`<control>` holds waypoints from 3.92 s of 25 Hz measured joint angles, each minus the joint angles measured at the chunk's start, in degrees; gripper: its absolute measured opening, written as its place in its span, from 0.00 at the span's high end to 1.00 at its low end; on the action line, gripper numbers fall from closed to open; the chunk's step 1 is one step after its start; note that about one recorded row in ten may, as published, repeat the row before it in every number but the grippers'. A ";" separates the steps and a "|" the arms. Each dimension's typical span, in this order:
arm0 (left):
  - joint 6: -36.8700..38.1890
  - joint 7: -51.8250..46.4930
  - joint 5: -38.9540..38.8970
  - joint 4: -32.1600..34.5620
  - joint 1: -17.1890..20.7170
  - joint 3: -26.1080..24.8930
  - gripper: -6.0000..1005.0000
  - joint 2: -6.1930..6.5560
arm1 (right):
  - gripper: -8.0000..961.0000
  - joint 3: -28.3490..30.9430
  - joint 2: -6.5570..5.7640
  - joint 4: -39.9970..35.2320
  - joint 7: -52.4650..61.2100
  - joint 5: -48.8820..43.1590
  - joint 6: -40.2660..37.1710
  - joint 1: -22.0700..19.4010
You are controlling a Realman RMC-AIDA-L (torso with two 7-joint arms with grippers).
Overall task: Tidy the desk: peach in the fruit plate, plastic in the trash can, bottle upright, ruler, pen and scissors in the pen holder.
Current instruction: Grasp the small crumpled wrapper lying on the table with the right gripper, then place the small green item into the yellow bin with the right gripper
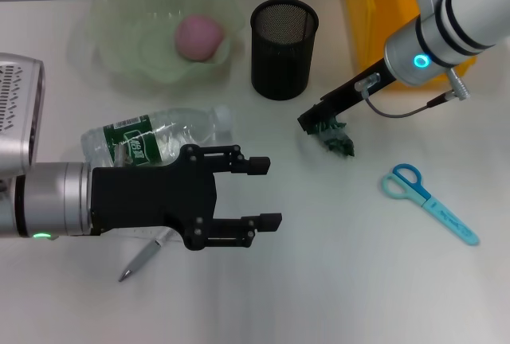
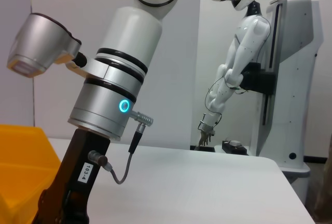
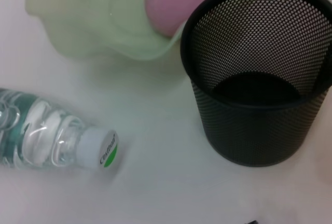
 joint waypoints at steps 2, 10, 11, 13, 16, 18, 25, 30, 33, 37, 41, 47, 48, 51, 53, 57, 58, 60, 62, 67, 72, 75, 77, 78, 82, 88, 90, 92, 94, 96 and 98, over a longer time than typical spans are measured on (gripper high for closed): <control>-0.08 0.00 0.00 -0.01 -0.02 0.00 0.30 0.00 | 0.15 -0.11 0.00 0.22 0.00 0.01 0.17 0.10; -0.62 0.00 0.00 -0.05 -0.18 -0.02 0.30 0.00 | 0.15 -0.28 -0.02 0.43 0.01 0.01 0.41 0.39; -0.65 0.00 0.00 -0.05 -0.21 -0.02 0.30 0.00 | 0.15 -0.28 -0.02 0.43 0.01 0.01 0.41 0.39; -0.71 0.00 0.00 -0.05 -0.34 -0.02 0.30 0.00 | 0.15 -0.29 -0.04 0.69 0.03 -0.01 0.43 0.58; -0.77 0.00 0.00 -0.05 -0.57 -0.02 0.30 0.00 | 0.15 -0.30 -0.05 2.04 0.03 -0.06 0.49 1.33; -0.81 0.00 0.00 -0.05 -0.71 -0.02 0.30 0.01 | 0.16 -0.47 -0.06 2.85 0.03 -0.06 0.89 1.68; -1.43 0.00 0.00 -0.15 -0.81 0.04 0.30 0.01 | 0.18 -1.91 -0.07 3.48 0.10 0.00 1.91 1.84; -1.61 0.00 0.00 -0.30 -0.81 0.27 0.30 0.01 | 0.19 -1.91 -0.05 3.49 0.18 0.01 1.93 1.84; -1.61 0.00 0.00 -0.31 -0.81 0.37 0.30 0.01 | 0.20 -1.91 -0.03 3.66 0.19 0.01 1.93 1.84; -1.69 0.00 0.00 -0.32 -0.81 0.51 0.30 0.01 | 0.21 -2.33 -0.01 3.89 0.16 0.01 1.93 1.84; -1.76 0.00 0.00 -0.31 -0.81 0.60 0.30 0.01 | 0.31 -2.42 0.00 4.05 0.16 0.01 1.93 1.84; -1.76 0.00 0.00 -0.31 -0.81 0.60 0.30 0.01 | 0.54 -2.42 0.00 4.20 0.07 0.01 2.08 1.84; -1.76 0.00 0.00 -0.32 -0.81 0.62 0.30 0.00 | 0.57 -2.41 0.00 4.22 0.04 0.01 2.13 1.84; -1.76 -0.01 0.00 -0.31 -0.81 0.68 0.30 0.01 | 0.61 -2.41 0.00 4.24 0.02 0.01 2.35 1.85; -1.76 0.00 0.00 -0.31 -0.81 0.70 0.30 0.01 | 0.62 -2.64 0.01 4.24 -0.04 0.01 2.42 1.84; -1.76 0.00 0.00 -0.31 -0.81 0.70 0.30 0.01 | 0.68 -4.32 0.08 4.03 -0.72 0.15 2.17 1.67; -1.76 0.00 0.00 -0.31 -0.81 0.70 0.30 0.01 | 0.71 -4.92 0.08 3.75 -1.06 0.52 2.03 1.56; -1.75 0.00 0.01 -0.31 -0.73 0.69 0.30 0.01 | 0.76 -6.50 0.09 2.35 -1.53 2.31 1.94 0.61; -1.75 0.00 0.01 -0.31 -0.68 0.68 0.30 0.03 | 0.80 -6.66 0.09 1.71 -1.54 2.57 1.91 0.21; -1.75 0.00 0.00 -0.31 -0.59 0.43 0.30 0.08 | 0.92 -6.75 0.04 -2.98 -1.57 3.38 0.35 -2.87; -1.76 0.00 0.00 -0.31 -0.40 0.16 0.30 0.10 | 0.95 -6.71 -0.16 -15.08 -3.76 9.18 -3.35 -11.41; -1.76 0.02 -0.32 -0.32 -0.24 0.16 0.30 0.09 | 0.95 -5.99 -0.24 -27.79 -9.45 19.30 -5.26 -22.64; -1.83 0.13 -0.50 -0.31 -0.17 0.16 0.30 0.09 | 0.95 -4.96 -0.25 -31.21 -12.84 24.28 -5.51 -26.81; -1.91 0.26 -0.52 -0.31 -0.12 0.16 0.30 0.09 | 0.95 -3.93 -0.22 -32.75 -15.41 27.67 -5.54 -28.90; -2.41 0.91 -0.71 -0.69 -0.08 0.20 0.30 0.06 | 0.95 0.25 -0.16 -34.04 -23.33 37.45 -5.79 -33.83; -2.69 1.30 -1.44 -1.23 -0.14 0.24 0.29 0.04 | 0.95 11.52 -0.23 -28.63 -39.51 52.45 -7.60 -38.63; -2.72 1.31 -1.50 -1.44 -0.19 0.21 0.29 0.02 | 0.95 14.35 -0.24 -26.16 -42.99 55.21 -7.35 -38.68; -2.72 1.31 -1.50 -1.44 -0.19 0.21 0.29 0.02 | 0.94 16.14 -0.25 -24.50 -45.15 56.64 -7.08 -38.28; -2.92 1.31 -1.57 -1.70 -0.42 0.23 0.29 0.01 | 0.94 18.79 -0.25 -22.00 -48.57 57.96 -6.46 -37.28; -3.02 1.32 -1.62 -1.71 -0.57 0.32 0.29 0.01 | 0.94 21.86 -0.26 -18.91 -52.62 58.64 -4.97 -35.43; -3.07 1.32 -2.13 -1.72 -0.67 0.57 0.29 0.00 | 0.94 25.29 -0.27 -13.98 -58.34 59.77 -1.74 -32.82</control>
